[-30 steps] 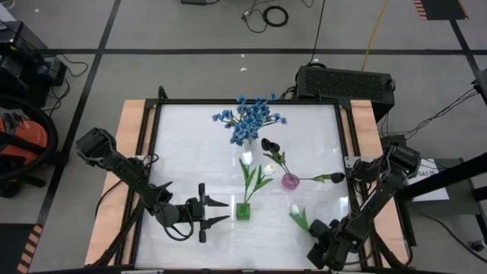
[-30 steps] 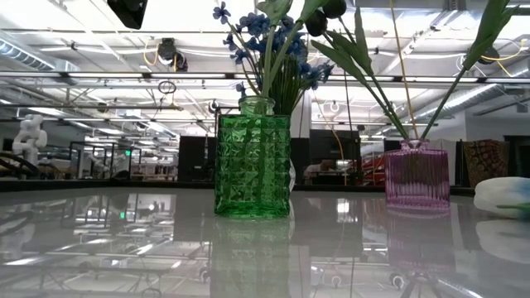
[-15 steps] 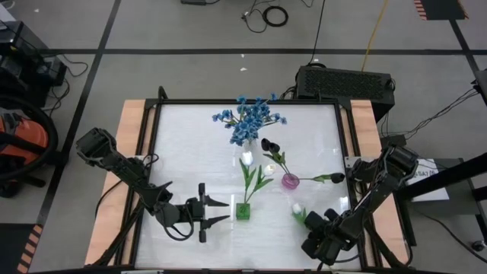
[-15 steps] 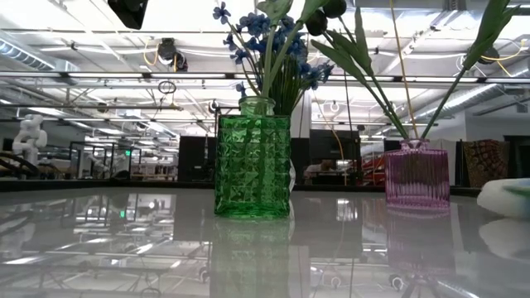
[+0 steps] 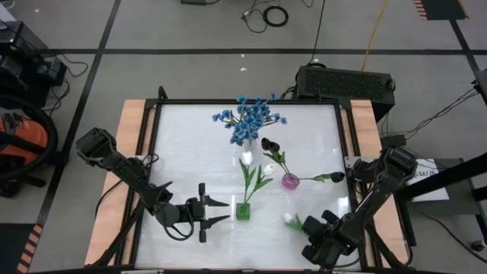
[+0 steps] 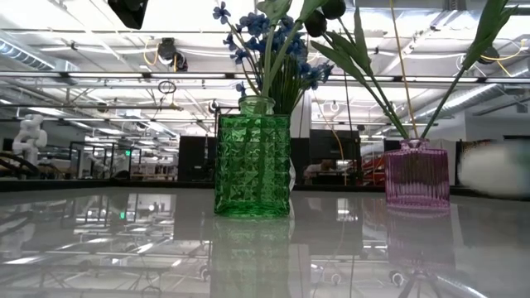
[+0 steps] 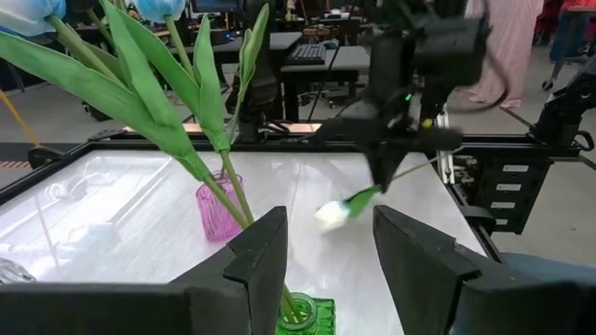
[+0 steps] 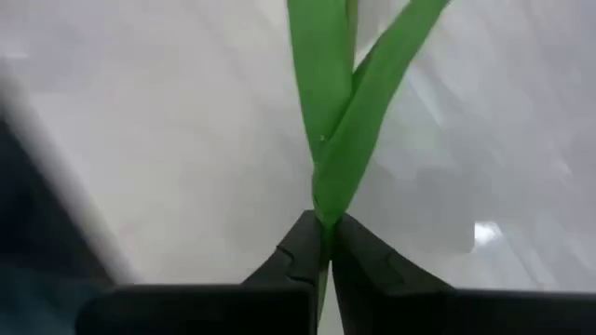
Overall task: Sort flowers into vase by color
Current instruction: Put the white tulip into the green vase
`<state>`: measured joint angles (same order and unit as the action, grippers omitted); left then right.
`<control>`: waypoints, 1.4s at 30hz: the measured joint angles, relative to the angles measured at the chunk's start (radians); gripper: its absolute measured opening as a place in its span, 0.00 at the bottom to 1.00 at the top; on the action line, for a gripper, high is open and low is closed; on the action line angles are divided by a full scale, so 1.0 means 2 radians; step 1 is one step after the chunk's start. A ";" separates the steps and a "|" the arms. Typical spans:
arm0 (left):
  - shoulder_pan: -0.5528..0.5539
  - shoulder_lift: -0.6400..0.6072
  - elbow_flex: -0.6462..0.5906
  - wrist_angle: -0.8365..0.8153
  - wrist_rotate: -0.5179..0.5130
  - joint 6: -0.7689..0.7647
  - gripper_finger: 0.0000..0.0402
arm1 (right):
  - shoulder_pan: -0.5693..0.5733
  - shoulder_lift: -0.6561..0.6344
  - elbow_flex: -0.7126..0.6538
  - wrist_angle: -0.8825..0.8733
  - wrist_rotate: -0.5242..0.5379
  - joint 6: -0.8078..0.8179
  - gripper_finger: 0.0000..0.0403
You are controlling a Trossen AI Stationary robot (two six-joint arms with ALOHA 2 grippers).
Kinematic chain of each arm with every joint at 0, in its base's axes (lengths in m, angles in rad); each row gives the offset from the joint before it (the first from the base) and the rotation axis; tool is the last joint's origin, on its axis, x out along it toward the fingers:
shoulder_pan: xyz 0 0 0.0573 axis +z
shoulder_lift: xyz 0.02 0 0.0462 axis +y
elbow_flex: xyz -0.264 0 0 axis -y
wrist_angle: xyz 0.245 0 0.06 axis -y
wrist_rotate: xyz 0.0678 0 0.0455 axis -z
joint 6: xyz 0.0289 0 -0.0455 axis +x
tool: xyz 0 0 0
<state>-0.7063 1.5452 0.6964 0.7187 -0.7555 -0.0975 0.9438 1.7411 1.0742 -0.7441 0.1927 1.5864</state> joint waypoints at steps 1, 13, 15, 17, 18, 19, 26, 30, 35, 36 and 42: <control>0.000 0.000 0.000 0.001 0.000 0.000 0.42 | 0.000 -0.005 0.011 0.000 0.010 -0.012 0.02; 0.000 0.000 0.000 0.070 0.017 0.047 0.42 | -0.001 -0.027 0.158 0.008 0.259 -0.258 0.01; 0.000 0.000 0.000 0.100 0.031 0.066 0.42 | -0.001 -0.028 0.182 0.020 0.313 -0.316 0.01; 0.000 0.000 0.000 0.125 0.048 0.080 0.42 | -0.001 -0.029 0.203 0.040 0.359 -0.377 0.02; 0.000 0.000 0.000 0.137 0.055 0.088 0.42 | -0.002 -0.029 0.211 0.054 0.377 -0.409 0.02; 0.000 0.000 0.000 0.148 0.060 0.098 0.42 | -0.004 -0.029 0.220 0.067 0.394 -0.442 0.02; 0.004 0.000 0.050 0.153 0.064 0.153 0.42 | -0.031 -0.029 0.257 0.231 0.439 -0.713 0.02; 0.010 0.000 0.114 0.086 0.064 0.172 0.42 | -0.061 -0.029 0.261 0.326 0.394 -0.840 0.02; 0.010 -0.001 0.192 -0.024 0.064 0.184 0.42 | -0.105 -0.029 0.261 0.328 0.329 -0.858 0.02; 0.009 -0.001 0.203 -0.040 0.064 0.184 0.42 | -0.113 -0.029 0.261 0.325 0.318 -0.852 0.02; 0.005 -0.002 0.235 -0.070 0.064 0.199 0.42 | -0.127 -0.029 0.261 0.329 0.280 -0.848 0.02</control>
<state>-0.6964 1.5414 1.1666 0.5781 -0.6277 0.3009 0.6891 1.6829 1.5959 -0.0856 0.7531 -0.1095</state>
